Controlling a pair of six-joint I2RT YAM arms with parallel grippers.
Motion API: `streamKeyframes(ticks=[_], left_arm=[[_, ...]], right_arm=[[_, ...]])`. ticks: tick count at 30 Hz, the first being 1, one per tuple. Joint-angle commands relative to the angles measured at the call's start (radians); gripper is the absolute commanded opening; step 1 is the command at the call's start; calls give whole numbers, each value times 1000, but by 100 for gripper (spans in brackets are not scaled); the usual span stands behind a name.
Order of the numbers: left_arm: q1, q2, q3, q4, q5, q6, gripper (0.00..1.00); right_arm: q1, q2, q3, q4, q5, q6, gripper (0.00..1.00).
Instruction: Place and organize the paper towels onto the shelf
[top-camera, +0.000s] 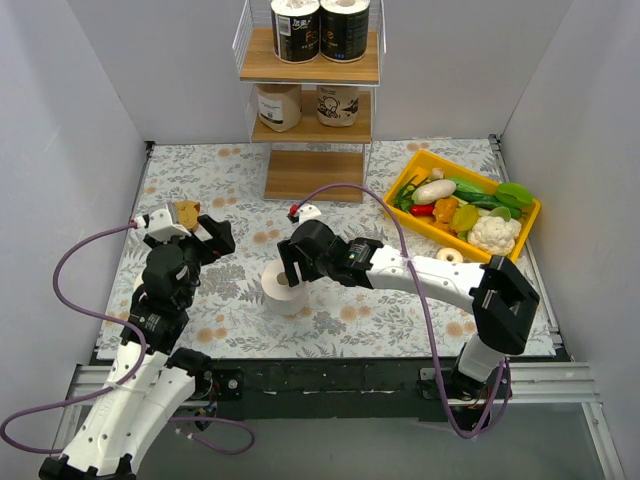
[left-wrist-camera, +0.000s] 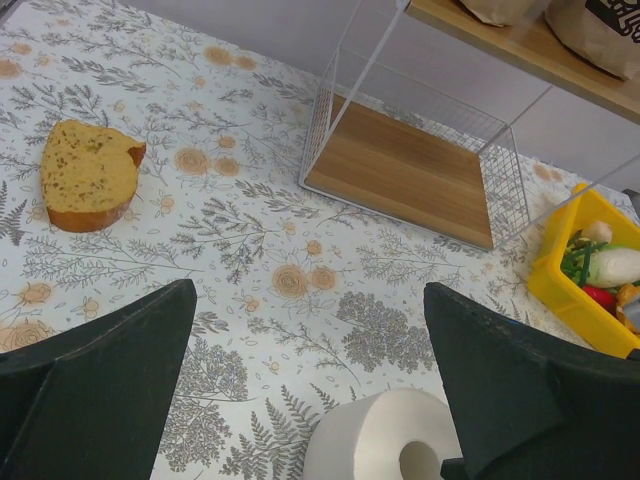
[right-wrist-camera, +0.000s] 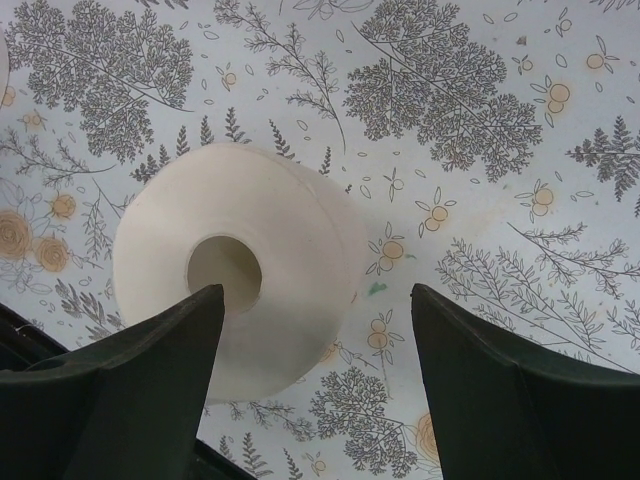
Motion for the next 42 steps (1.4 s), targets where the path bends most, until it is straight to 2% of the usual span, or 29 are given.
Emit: streamKeyframes(ticks=[1, 6, 9, 12, 15, 16, 19, 22, 25, 30, 35, 36, 40, 42], left_arm=[[-8, 2, 15, 1, -17, 10, 98], [-12, 5, 14, 3, -22, 10, 98], [-12, 4, 16, 1, -33, 8, 98], [-13, 4, 14, 3, -33, 10, 98], [-13, 10, 14, 1, -30, 8, 98], [-13, 15, 17, 3, -30, 8, 98], [-15, 19, 16, 3, -23, 5, 98], [-16, 25, 16, 1, -20, 5, 98], [-18, 25, 16, 1, -20, 5, 98], [-19, 24, 14, 1, -20, 7, 98], [-21, 30, 16, -1, -22, 8, 98], [-21, 30, 17, -1, -23, 8, 98], [-24, 28, 16, -2, -27, 10, 98], [-25, 25, 16, -2, -25, 8, 98]], right_arm=[[4, 20, 21, 45, -21, 50, 82], [4, 62, 34, 60, -42, 50, 82], [4, 97, 67, 8, -12, 65, 80], [4, 109, 63, 8, 22, 72, 74], [0, 108, 57, 5, 53, 76, 59], [-6, 99, 55, 8, 59, 78, 51], [-41, 73, 52, 12, 82, 85, 42], [-92, 37, 34, 34, 142, 94, 41], [-176, 1, -6, 115, 131, 121, 40], [-281, -3, -28, 160, 139, 185, 41], [-354, 20, -11, 172, 147, 226, 51], [-367, 30, 3, 163, 112, 217, 52], [-391, 10, 37, 83, 113, 96, 68], [-396, -18, 47, 57, 93, -29, 70]])
